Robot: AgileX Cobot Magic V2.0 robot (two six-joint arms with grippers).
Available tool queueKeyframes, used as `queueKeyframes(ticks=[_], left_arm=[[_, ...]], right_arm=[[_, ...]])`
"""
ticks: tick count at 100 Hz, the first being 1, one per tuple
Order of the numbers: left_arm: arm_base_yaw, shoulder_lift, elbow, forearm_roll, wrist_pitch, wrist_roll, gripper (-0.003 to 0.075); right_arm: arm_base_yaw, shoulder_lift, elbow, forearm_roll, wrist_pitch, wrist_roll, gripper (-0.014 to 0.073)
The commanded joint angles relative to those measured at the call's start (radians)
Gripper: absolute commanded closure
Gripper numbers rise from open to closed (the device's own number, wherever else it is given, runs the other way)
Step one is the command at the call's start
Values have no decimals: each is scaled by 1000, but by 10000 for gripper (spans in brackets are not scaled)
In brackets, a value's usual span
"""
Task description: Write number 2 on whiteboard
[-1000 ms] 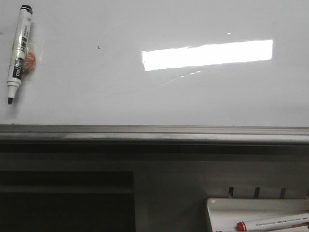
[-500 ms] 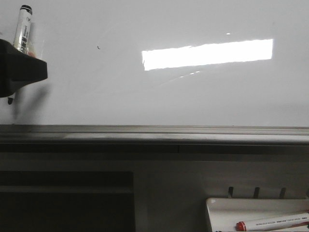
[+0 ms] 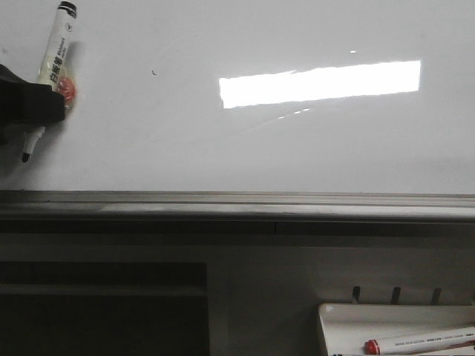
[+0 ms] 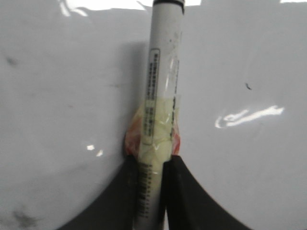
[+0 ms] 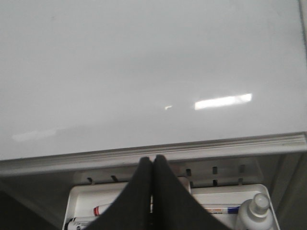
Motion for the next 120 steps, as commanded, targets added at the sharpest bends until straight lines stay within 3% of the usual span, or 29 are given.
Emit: queueKeyframes(ticks=[1,14,21,31,38,46,51,60,82,113,120], left_arm=[[-11,-61,-24,173,-48,-7,741],[-11,-178,-24,531,-7,-7,741],[-11,-225,-24,692,15,-13,741],[-11,-277,-22,898,37,-37,741],[-11,-289,-22,1012,42,-68,741],[-11,-287,-22,1101,42,-73,741],[-11,-285,-22,1135,38,-80,741],[-11,-285,-22,1137,28,-106,741],[-11,-285,-22,1137,26,-106,741],[-11,-285,-22,1145,47,-107,741],[-11,-285,-22,1145,45,-108,741]], right_arm=[[16,33,-41,176,-40,-195,651],[101,102,-78,564,-19,-601,651],[163,163,-97,649,-18,-678,651],[268,264,-137,663,-16,-711,640],[362,348,-174,676,28,-844,563],[480,451,-213,721,36,-1014,384],[543,511,-240,722,-2,-1029,267],[637,616,-285,715,-89,-1057,177],[796,826,-405,715,-209,-1078,216],[891,983,-537,715,-226,-1081,219],[891,998,-539,709,-220,-1081,326]])
